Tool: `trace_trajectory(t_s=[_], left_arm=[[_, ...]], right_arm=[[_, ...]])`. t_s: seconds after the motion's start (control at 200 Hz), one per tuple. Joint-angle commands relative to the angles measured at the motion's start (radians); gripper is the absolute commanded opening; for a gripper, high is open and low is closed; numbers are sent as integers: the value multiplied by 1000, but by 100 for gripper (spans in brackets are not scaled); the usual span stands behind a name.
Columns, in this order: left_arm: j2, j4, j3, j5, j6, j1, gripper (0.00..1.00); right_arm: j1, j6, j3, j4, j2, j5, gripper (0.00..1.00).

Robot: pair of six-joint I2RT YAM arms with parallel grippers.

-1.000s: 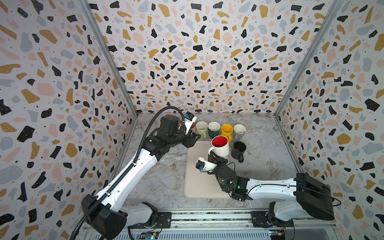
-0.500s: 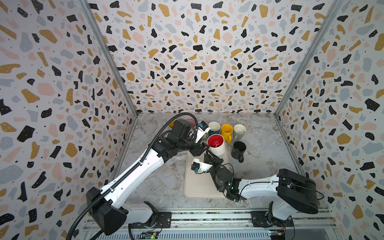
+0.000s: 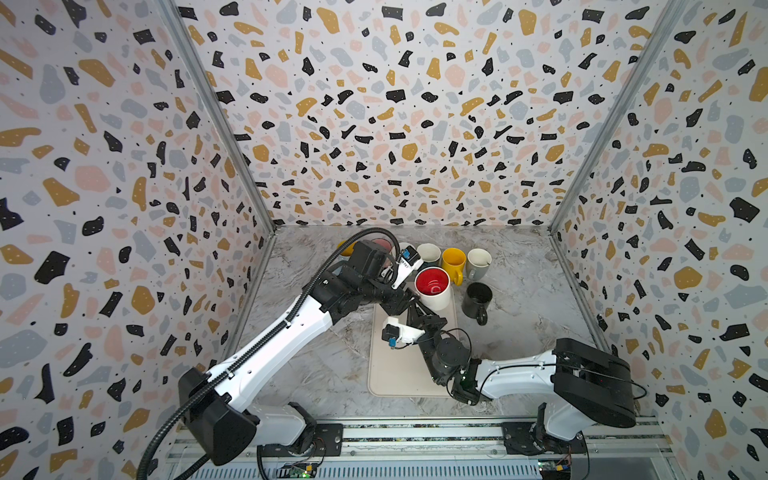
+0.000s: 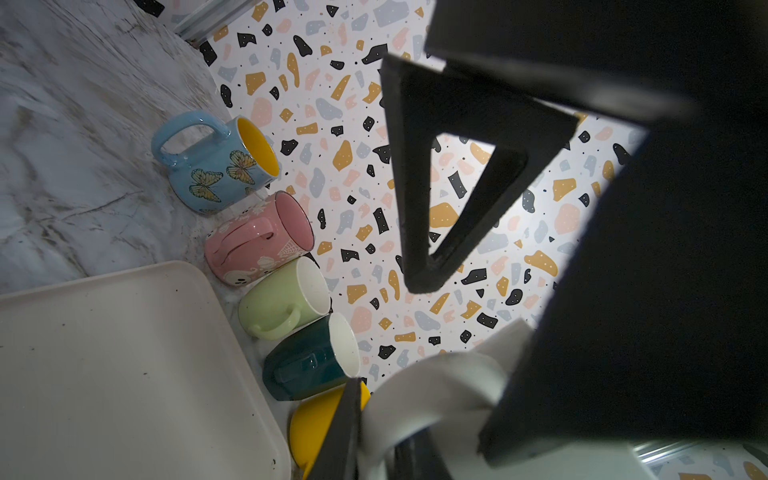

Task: Turn the mug right side up
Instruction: 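Close the left gripper on the white mug's rim while the right gripper holds it, then carry the white mug toward the blue mug with the left gripper while the right withdraws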

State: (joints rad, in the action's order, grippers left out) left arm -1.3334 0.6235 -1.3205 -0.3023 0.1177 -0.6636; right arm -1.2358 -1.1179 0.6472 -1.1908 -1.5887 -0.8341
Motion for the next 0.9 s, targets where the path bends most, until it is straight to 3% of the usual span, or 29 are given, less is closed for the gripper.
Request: trace_trajectory(t_s=[0.0,0.245,0.44,0.571,0.841,0.896], left_arm=[[-13,-30,4,-22,3,-5,56],[-31,-19,5,-20,10,-8,56],[-46,-15,6,-32,10,-9,45],[-47,-11,12,-37,11,-10,35],[-55,-4,23,-53,12,-11,0],[-55,-7,26,-46,9,-11,0]], right_arm=[[-7,-18,42,-89,36,3,0],[-13,-19,57,-94,28,7,0],[-16,-19,68,-96,23,13,0],[-19,-20,71,-98,21,15,0],[-22,-22,76,-111,12,0,0],[-23,-23,77,-112,12,-3,0]])
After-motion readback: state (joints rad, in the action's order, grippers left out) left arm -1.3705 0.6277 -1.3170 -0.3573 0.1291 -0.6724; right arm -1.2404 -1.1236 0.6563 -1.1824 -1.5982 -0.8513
